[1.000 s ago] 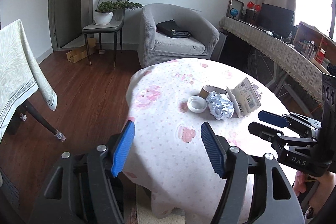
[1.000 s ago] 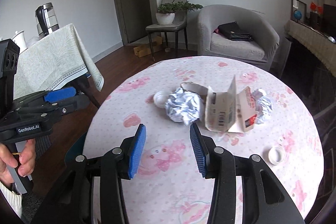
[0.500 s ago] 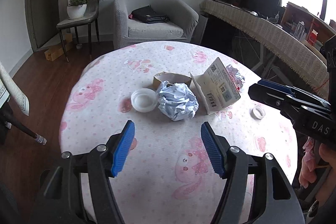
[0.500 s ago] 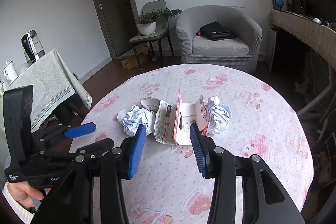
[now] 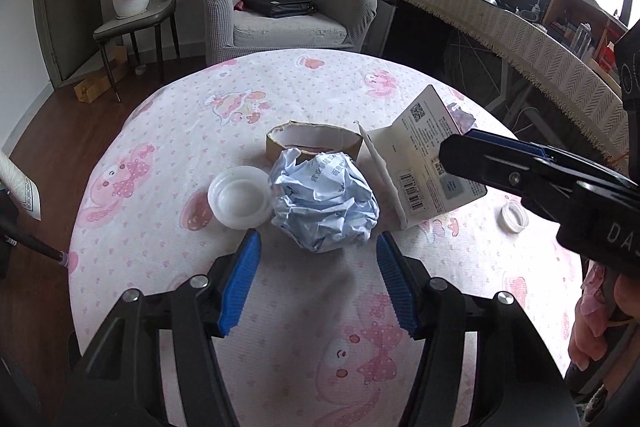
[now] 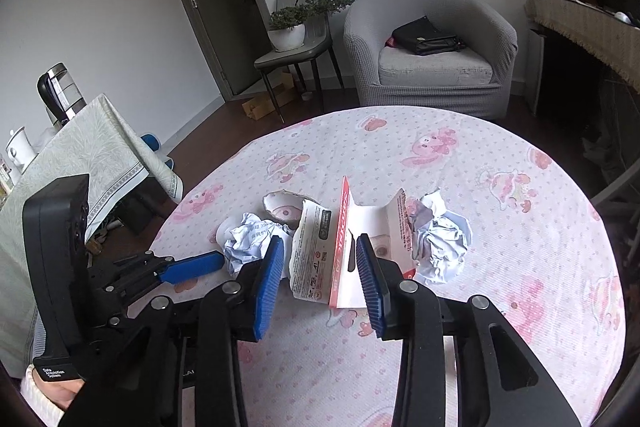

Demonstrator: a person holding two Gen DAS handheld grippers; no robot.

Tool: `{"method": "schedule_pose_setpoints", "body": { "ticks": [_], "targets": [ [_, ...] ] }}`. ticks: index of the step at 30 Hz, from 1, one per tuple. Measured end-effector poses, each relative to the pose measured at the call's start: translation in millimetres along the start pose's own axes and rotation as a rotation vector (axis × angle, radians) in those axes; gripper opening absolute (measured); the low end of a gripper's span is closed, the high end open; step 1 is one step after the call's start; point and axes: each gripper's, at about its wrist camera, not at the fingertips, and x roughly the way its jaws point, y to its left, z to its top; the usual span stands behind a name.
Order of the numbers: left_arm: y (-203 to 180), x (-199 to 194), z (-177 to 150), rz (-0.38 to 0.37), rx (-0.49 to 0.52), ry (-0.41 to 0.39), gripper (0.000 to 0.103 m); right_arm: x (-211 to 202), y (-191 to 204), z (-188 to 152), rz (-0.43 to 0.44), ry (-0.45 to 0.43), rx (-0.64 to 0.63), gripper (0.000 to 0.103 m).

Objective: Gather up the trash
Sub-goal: 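Grasp the crumpled blue paper with the left gripper while the right grasps a white box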

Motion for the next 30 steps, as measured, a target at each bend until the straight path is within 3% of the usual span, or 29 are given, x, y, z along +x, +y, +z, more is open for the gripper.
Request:
{"method": "schedule_pose_setpoints", "body": {
  "ticks": [13,24,28,30],
  "targets": [
    [3,17,17,-0.062,-0.036,0.006,0.064,27,-20,9,0.028,0.052,0.054,0.034],
    [8,21,25,-0.080,-0.061,0.000,0.055,41,-20,11,0.019,0.087,0.034,0.017],
    [8,16,23,-0.072,-0.059,-0.015,0.055,46,-21,10,0.003,0.106,0.022,0.002],
    [9,11,21,-0.070,-0.052,-0.035,0.055,44,-21,10,-0.001,0.104,0.025,0.002]
  ]
}}
